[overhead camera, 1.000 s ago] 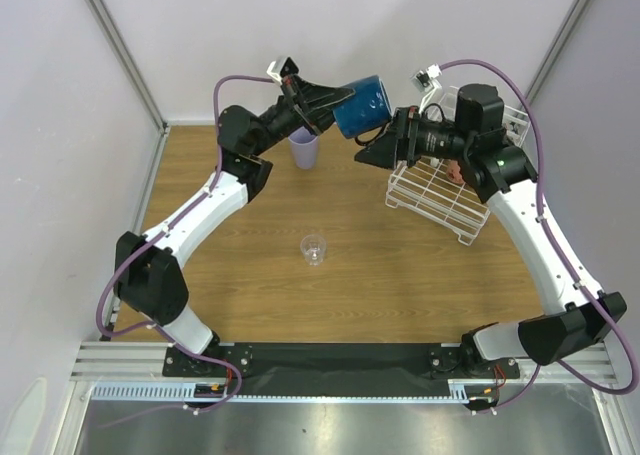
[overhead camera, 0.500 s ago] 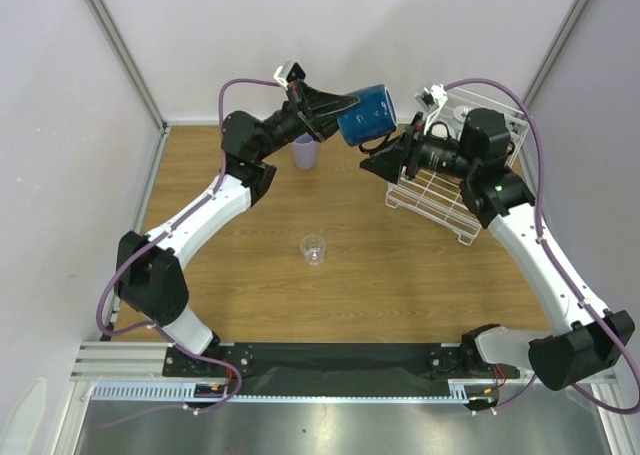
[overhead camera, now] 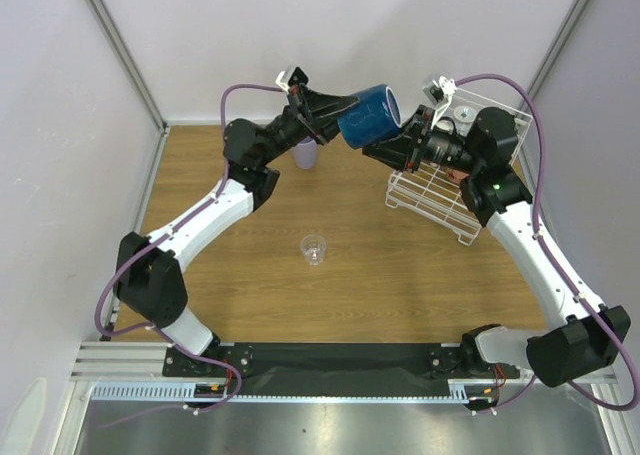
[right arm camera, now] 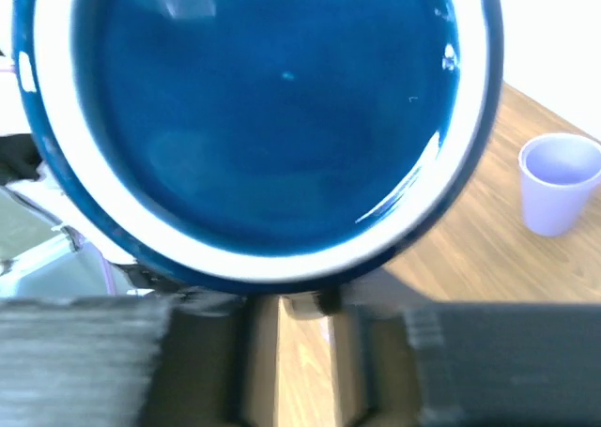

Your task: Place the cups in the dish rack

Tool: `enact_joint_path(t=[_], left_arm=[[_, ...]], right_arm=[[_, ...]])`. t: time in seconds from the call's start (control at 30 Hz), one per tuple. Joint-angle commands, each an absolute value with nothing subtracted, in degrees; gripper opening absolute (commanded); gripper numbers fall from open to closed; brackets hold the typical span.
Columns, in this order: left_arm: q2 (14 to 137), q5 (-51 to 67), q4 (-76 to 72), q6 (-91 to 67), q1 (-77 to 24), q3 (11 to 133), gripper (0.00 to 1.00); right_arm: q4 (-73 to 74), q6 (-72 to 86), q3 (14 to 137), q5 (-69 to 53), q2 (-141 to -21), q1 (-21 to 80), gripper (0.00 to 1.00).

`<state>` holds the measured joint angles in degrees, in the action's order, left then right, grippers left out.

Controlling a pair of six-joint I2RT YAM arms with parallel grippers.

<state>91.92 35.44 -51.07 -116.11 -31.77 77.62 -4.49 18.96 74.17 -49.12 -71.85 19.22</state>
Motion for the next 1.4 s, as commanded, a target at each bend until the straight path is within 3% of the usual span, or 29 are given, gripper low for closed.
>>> enact_joint_path(t=[0.0, 0.07, 0.1, 0.17, 0.23, 0.37, 0.47, 0.7, 0.77, 0.8, 0.9, 1.0, 1.1, 1.23, 1.37], left_arm=[[88.68, 36.47, -57.74, -142.73, -33.05, 77.26, 0.0], [88.68, 36.3, -57.74, -142.3, -33.13, 76.99, 0.0], [88.59, 36.3, -57.74, -142.03, -33.13, 76.47, 0.04], [88.42, 36.56, -58.09, -141.5, -33.13, 75.24, 0.19], [87.81, 35.78, -59.75, -141.42, -33.13, 72.08, 0.23], [87.1, 35.42, -61.08, -142.03, -32.87, 67.94, 0.77], [86.14, 36.03, -60.82, -141.33, -32.08, 65.22, 0.99], [79.57, 41.12, -53.02, -134.41, -26.11, 56.19, 1.0], [75.43, 44.37, -41.99, -128.88, -22.08, 54.32, 1.0], [71.32, 45.86, -23.56, -119.54, -20.49, 54.84, 1.0], [68.38, 47.72, -0.61, -102.64, -13.64, 57.56, 1.0], [69.86, 51.14, 9.54, -91.89, -9.33, 60.11, 1.0], [71.27, 54.22, 13.7, -84.15, -9.05, 61.69, 1.0], [73.04, 55.81, 23.88, -74.72, -8.27, 63.81, 1.0], [72.07, 56.25, 23.99, -72.87, -5.72, 62.84, 1.0]], right_arm=[[-11.33, 23.19, 77.52, -51.15, -71.89, 19.16, 0.17], [-12.3, 24.43, 77.96, -52.29, -72.16, 19.07, 0.0], [-12.22, 24.87, 78.57, -52.47, -72.33, 19.07, 0.0], [-11.78, 26.19, 79.01, -52.65, -72.6, 19.25, 0.0], [-10.39, 26.63, 79.54, -53.26, -72.77, 19.16, 0.0], [-6.51, 25.23, 79.28, -51.6, -71.2, 18.98, 0.0], [-4.93, 25.75, 78.49, -50.63, -69.97, 17.93, 0.0], [5.7, 21.62, 76.73, -44.22, -67.94, 14.07, 0.0], [9.48, 21.18, 76.55, -39.65, -67.85, 11.88, 0.0], [11.32, 19.7, 76.9, -37.64, -68.46, 11.34, 0.0], [22.45, 17.5, 80.83, -30.17, -72.13, 9.15, 0.0], [34.66, 13.55, 88.73, -16.84, -78.72, 8.35, 0.0], [43.12, 10.21, 94.38, -11.18, -84.27, 8.0, 0.0], [42.37, 3.97, 96.33, -2.82, -89.81, 8.26, 0.0], [40.87, 0.71, 97.21, -0.09, -95.09, 8.44, 0.0]])
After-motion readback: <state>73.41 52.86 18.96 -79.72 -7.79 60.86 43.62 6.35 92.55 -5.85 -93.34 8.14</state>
